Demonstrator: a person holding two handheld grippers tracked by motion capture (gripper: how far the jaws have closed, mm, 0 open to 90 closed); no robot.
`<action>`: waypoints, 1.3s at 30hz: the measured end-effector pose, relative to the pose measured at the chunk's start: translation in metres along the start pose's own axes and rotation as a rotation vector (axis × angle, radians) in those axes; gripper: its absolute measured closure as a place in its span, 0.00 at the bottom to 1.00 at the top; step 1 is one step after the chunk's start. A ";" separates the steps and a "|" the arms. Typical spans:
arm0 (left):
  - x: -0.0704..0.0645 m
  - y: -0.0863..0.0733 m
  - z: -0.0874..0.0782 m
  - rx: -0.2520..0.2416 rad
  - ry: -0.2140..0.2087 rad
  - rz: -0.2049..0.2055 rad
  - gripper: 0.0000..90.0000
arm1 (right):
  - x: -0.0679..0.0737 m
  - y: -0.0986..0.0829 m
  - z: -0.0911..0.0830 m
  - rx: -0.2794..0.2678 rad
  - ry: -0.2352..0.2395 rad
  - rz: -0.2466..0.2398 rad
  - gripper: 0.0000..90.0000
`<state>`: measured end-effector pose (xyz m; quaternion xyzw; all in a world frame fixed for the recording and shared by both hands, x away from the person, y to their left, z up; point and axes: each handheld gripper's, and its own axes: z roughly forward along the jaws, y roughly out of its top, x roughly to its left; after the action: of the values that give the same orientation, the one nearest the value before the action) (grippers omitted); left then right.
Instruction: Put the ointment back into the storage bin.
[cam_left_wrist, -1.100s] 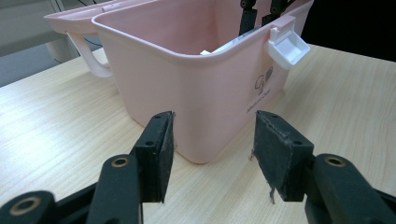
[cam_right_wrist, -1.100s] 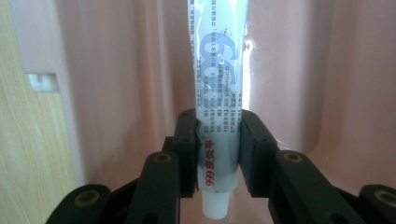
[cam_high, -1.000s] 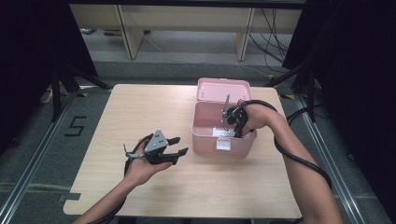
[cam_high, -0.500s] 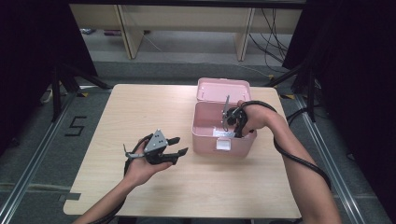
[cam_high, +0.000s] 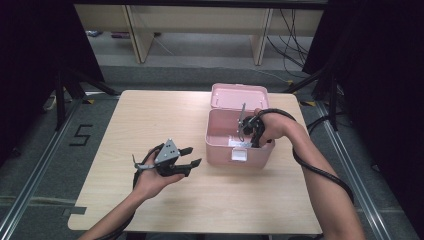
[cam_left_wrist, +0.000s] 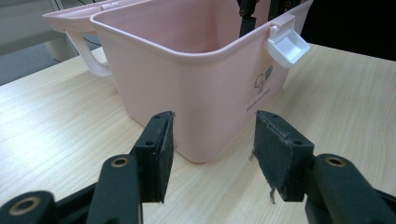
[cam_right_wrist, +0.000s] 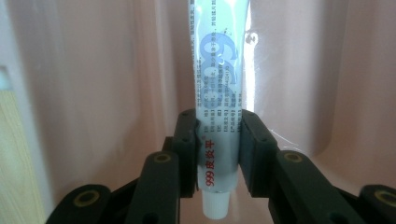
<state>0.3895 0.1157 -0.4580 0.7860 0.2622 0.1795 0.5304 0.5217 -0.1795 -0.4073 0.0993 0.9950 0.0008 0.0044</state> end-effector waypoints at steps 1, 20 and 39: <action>0.000 0.000 0.000 0.001 0.000 0.002 0.53 | 0.000 0.000 0.000 0.002 0.000 -0.001 0.80; 0.000 0.000 0.001 -0.001 -0.002 0.002 0.53 | -0.008 -0.007 -0.012 -0.068 -0.033 -0.012 0.72; -0.003 0.003 0.005 -0.023 -0.003 -0.020 0.56 | 0.004 -0.019 -0.031 -0.126 -0.107 0.075 0.96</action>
<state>0.3901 0.1091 -0.4568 0.7775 0.2672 0.1759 0.5415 0.5135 -0.1972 -0.3759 0.1361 0.9869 0.0582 0.0639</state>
